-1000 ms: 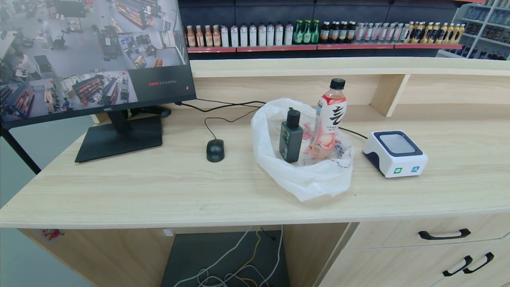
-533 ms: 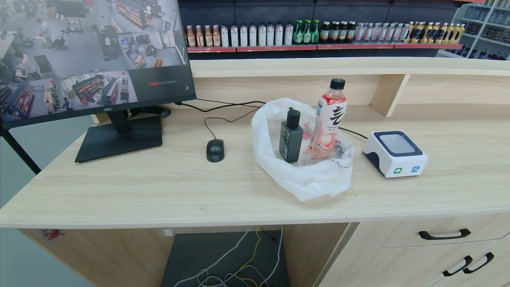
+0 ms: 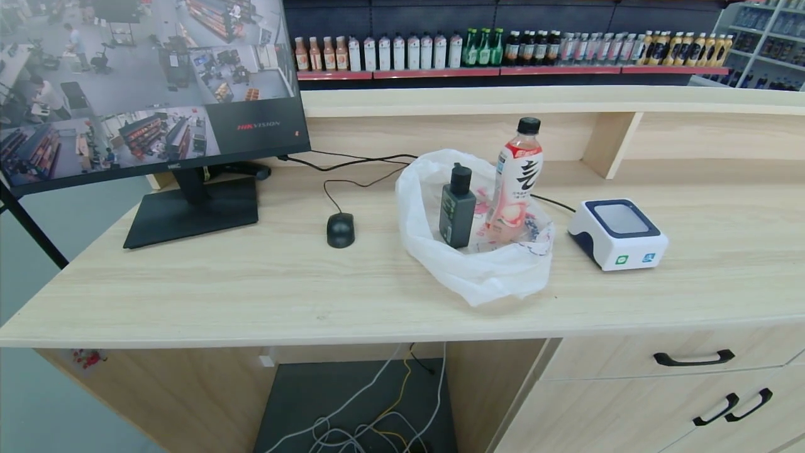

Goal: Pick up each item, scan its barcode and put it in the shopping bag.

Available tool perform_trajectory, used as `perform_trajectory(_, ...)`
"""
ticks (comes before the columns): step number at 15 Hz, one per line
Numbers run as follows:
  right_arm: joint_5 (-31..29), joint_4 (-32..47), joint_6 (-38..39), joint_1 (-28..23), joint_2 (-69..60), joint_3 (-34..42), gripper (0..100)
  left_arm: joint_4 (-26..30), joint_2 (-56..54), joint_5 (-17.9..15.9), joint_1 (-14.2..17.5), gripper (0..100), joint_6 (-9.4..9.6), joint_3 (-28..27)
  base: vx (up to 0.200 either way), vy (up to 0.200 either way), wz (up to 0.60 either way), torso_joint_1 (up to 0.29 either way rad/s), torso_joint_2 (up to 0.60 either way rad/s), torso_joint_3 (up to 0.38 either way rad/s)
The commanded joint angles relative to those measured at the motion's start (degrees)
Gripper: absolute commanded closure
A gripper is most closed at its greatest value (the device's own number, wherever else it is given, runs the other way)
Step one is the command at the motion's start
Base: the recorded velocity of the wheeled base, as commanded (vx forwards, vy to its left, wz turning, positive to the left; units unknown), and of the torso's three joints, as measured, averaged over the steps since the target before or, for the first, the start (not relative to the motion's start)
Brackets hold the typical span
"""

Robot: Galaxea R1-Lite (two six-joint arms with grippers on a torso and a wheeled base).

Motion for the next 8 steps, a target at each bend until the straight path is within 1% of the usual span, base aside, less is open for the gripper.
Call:
perform_trajectory(1, 0.0, 0.0, 0.0, 0.0, 0.3, 0.0, 0, 0.0, 0.0, 0.0, 0.0, 0, -0.02, 0.0, 0.0, 0.0, 0.0, 0.0, 0.0, 0.0)
perform_trajectory(8, 0.0, 0.0, 0.4, 0.0, 0.3, 0.0, 0, 0.0, 0.0, 0.0, 0.0, 0, 0.24, 0.0, 0.0, 0.0, 0.0, 0.0, 0.0, 0.0)
